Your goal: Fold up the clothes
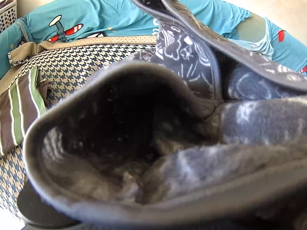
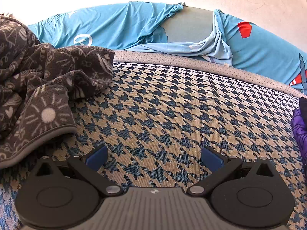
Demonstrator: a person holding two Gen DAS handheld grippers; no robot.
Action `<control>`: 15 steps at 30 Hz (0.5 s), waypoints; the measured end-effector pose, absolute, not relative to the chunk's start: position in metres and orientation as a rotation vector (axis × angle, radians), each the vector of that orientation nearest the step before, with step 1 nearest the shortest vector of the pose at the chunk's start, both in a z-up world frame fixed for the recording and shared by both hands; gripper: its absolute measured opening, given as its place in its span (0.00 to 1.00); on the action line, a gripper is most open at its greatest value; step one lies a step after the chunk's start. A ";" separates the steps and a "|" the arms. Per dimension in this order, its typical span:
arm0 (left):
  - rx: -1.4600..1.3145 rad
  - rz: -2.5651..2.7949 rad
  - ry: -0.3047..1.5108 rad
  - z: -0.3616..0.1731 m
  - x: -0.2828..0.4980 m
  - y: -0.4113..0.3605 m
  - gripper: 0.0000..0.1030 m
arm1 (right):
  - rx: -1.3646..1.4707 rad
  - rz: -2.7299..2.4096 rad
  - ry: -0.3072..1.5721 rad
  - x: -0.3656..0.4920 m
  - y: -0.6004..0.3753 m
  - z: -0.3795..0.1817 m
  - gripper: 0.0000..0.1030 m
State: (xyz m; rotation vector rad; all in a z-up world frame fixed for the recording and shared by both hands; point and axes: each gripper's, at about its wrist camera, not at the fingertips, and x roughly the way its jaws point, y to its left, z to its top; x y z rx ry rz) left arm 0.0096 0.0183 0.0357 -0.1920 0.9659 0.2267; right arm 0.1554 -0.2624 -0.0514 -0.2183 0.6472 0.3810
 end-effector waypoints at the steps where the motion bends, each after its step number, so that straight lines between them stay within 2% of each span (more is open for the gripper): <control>1: -0.197 0.231 0.963 0.037 0.012 0.019 1.00 | -0.218 0.381 0.647 0.155 -0.262 -0.051 1.00; 15: -0.311 0.184 0.802 0.112 0.032 0.020 1.00 | -0.219 0.381 0.647 0.156 -0.263 -0.052 1.00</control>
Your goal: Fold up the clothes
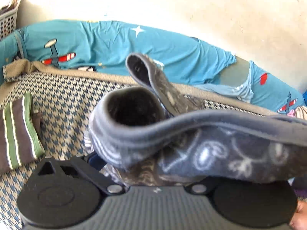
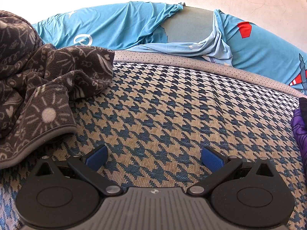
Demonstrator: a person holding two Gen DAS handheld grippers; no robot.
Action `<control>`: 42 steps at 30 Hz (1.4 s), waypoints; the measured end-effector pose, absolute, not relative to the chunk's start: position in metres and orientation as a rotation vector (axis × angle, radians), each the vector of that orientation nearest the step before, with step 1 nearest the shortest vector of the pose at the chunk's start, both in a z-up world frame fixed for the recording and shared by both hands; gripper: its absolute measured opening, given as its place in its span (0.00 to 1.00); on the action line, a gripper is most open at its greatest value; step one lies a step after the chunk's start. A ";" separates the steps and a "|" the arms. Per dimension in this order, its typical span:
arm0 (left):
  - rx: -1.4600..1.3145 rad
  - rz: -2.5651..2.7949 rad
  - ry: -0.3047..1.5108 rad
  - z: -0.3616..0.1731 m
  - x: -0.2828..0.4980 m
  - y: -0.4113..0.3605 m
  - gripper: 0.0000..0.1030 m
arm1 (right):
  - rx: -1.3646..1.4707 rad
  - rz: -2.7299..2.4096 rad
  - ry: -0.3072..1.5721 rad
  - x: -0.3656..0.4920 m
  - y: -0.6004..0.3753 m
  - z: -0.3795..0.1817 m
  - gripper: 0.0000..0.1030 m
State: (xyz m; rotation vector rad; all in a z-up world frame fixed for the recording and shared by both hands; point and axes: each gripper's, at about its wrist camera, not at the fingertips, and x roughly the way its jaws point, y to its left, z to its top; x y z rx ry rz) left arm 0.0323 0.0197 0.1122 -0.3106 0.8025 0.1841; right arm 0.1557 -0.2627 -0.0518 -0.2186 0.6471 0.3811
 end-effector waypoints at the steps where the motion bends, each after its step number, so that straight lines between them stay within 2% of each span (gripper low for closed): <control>1: -0.320 0.195 0.795 0.116 0.037 0.022 1.00 | -0.219 0.381 0.647 0.156 -0.263 -0.052 1.00; 9: -0.363 0.212 0.809 0.123 0.074 0.032 1.00 | -0.219 0.381 0.647 0.156 -0.263 -0.052 1.00; 25: -0.284 0.254 0.926 0.055 0.134 0.023 1.00 | -0.218 0.381 0.647 0.156 -0.263 -0.052 1.00; 33: -0.218 0.266 0.996 0.021 0.138 0.016 1.00 | -0.219 0.381 0.647 0.156 -0.263 -0.052 1.00; 42: -0.197 0.229 0.967 0.035 0.112 0.009 1.00 | -0.219 0.381 0.647 0.156 -0.263 -0.052 1.00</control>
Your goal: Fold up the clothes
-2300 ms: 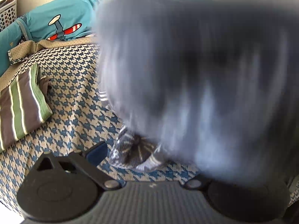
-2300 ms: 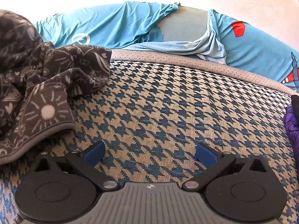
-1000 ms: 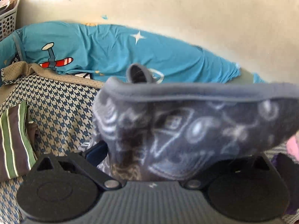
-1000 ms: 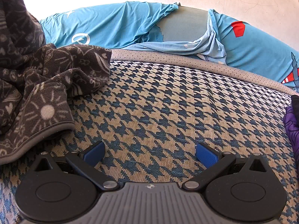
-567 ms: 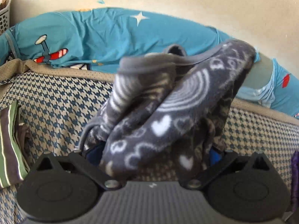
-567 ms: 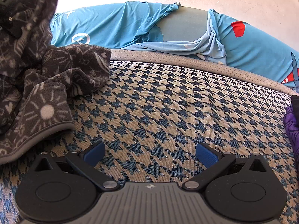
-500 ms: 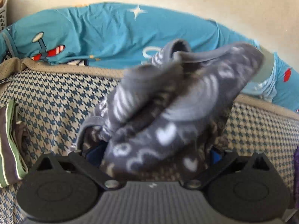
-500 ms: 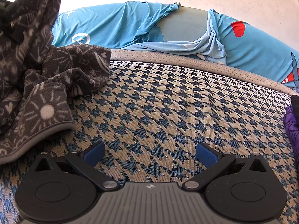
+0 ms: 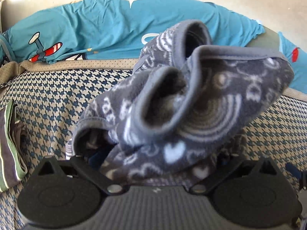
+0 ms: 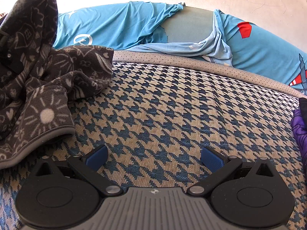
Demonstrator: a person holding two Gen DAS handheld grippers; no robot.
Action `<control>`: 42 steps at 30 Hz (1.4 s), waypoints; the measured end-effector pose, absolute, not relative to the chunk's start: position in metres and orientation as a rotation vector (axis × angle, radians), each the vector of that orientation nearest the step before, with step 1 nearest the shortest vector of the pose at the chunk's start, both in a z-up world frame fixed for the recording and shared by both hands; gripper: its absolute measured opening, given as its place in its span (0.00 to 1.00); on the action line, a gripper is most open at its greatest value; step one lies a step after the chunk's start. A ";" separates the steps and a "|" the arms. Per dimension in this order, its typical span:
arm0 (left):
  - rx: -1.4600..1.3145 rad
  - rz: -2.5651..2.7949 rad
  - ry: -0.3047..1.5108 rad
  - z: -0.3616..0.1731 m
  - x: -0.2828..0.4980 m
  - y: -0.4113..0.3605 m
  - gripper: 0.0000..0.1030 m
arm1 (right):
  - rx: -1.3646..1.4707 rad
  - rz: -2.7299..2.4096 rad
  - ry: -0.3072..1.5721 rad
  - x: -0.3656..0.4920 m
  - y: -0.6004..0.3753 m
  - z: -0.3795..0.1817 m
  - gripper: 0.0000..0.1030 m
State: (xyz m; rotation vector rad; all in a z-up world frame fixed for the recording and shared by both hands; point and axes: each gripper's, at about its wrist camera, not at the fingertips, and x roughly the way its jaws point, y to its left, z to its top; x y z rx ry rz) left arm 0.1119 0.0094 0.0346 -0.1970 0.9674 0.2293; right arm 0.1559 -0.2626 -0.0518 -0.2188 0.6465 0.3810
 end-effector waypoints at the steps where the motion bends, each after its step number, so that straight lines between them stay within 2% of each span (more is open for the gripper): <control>1: -0.204 0.224 0.962 0.036 0.107 0.010 1.00 | -0.219 0.381 0.646 0.156 -0.262 -0.052 1.00; 13: -0.178 0.220 0.887 0.043 0.020 -0.004 1.00 | -0.220 0.380 0.646 0.155 -0.262 -0.051 1.00; 27: -0.236 0.250 1.005 0.018 -0.040 -0.030 1.00 | -0.222 0.369 0.683 0.143 -0.266 -0.047 1.00; 42: -0.244 0.269 1.070 0.014 -0.067 -0.048 1.00 | -0.236 0.388 0.781 0.121 -0.266 -0.038 1.00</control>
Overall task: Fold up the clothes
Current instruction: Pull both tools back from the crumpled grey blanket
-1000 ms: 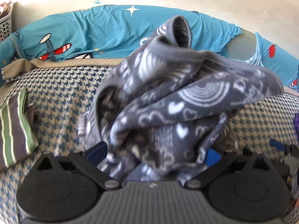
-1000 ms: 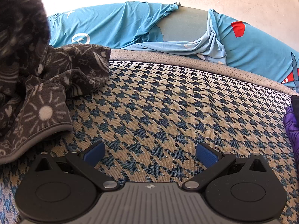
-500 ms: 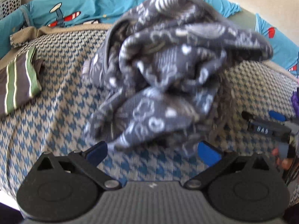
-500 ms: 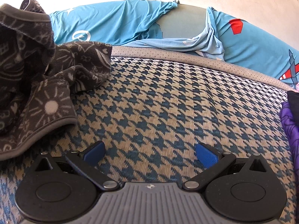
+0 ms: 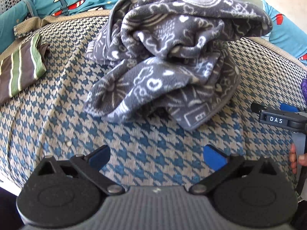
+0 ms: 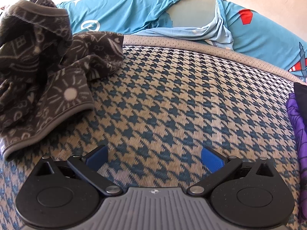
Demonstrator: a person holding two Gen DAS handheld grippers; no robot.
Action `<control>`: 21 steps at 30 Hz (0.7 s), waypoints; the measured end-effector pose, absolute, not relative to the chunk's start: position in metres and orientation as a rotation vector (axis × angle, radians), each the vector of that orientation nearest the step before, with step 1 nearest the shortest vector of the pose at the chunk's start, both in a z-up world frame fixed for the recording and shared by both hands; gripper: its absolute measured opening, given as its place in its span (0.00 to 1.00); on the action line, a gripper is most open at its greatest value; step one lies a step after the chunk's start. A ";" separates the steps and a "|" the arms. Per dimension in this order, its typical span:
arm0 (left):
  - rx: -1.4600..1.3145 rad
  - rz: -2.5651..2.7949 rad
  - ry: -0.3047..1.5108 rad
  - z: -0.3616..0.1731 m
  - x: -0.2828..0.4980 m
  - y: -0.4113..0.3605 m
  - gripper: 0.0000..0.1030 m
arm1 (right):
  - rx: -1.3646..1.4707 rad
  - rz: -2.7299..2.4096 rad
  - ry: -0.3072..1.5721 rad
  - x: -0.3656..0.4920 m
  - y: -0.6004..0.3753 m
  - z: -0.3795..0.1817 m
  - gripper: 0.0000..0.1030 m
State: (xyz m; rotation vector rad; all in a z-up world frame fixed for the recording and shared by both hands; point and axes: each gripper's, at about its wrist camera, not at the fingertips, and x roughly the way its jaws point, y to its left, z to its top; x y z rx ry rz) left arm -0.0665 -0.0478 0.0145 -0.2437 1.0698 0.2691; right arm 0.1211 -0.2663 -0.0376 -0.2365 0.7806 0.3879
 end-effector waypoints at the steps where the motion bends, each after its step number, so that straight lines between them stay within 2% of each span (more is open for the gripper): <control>1: -0.250 0.271 1.073 0.014 -0.068 -0.047 1.00 | -0.240 0.383 0.783 0.119 -0.266 -0.037 1.00; 21: -0.303 0.322 1.101 0.004 -0.089 -0.041 1.00 | -0.214 0.371 0.897 0.067 -0.243 -0.030 1.00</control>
